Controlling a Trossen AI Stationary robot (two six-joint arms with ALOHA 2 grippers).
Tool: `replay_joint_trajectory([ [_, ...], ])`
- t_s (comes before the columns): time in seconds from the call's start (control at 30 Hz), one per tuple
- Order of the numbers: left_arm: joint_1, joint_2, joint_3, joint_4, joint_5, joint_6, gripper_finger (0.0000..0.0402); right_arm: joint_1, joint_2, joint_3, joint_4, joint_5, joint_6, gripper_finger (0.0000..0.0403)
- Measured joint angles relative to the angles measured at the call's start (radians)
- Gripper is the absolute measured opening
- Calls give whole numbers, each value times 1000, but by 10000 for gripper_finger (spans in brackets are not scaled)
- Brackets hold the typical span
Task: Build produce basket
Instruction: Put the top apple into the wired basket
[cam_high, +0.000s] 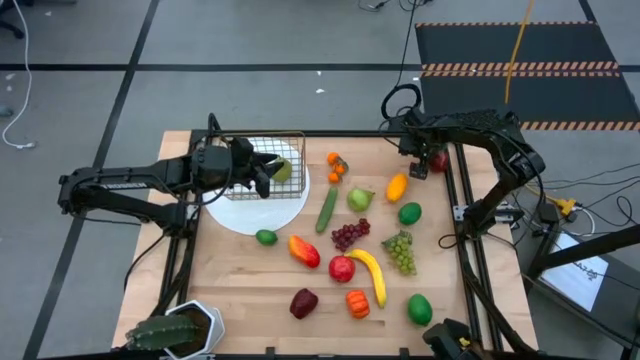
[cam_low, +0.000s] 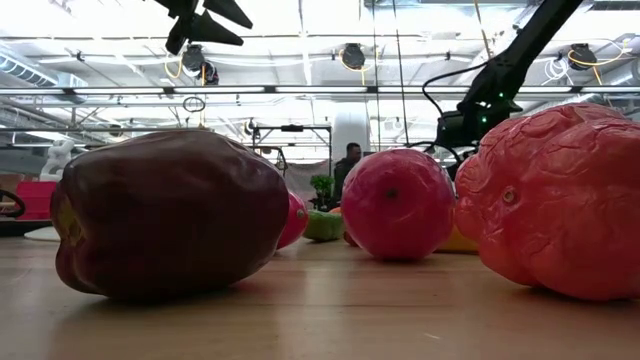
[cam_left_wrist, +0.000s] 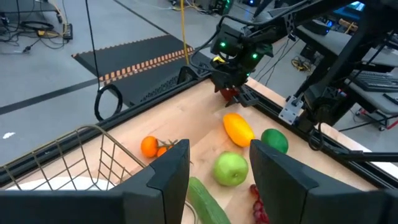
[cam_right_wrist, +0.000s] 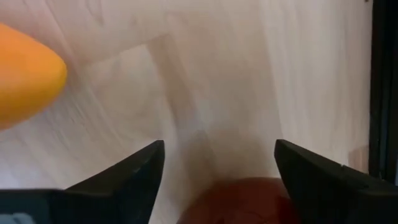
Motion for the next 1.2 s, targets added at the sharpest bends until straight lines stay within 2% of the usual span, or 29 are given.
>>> replay_joint_trajectory([
  [0.4, 0, 0, 0, 0, 0, 1, 170, 0, -1, 0, -4, -1, 32, 231],
  [0.5, 0, 0, 0, 0, 0, 0, 170, 1, -11, 4, -12, 4, 120, 227],
  [0.6, 0, 0, 0, 0, 0, 0, 170, 9, -44, 36, -49, 1, 233, 246],
  [0.77, 1, 0, 0, 0, 1, 2, 170, 51, -121, 142, -174, 19, 454, 312],
  [0.87, 1, 0, 0, 0, 1, 4, 170, 73, -148, 231, -320, 109, 681, 349],
  [0.97, 1, 0, 0, 0, 1, 4, 170, 78, -148, 292, -526, 125, 846, 376],
  [1.07, 1, 0, 0, 0, 1, 4, 170, 78, -152, 294, -626, 90, 926, 396],
  [1.2, 1, 0, 0, 0, 1, 22, 170, 77, -160, 257, -598, 75, 983, 397],
])
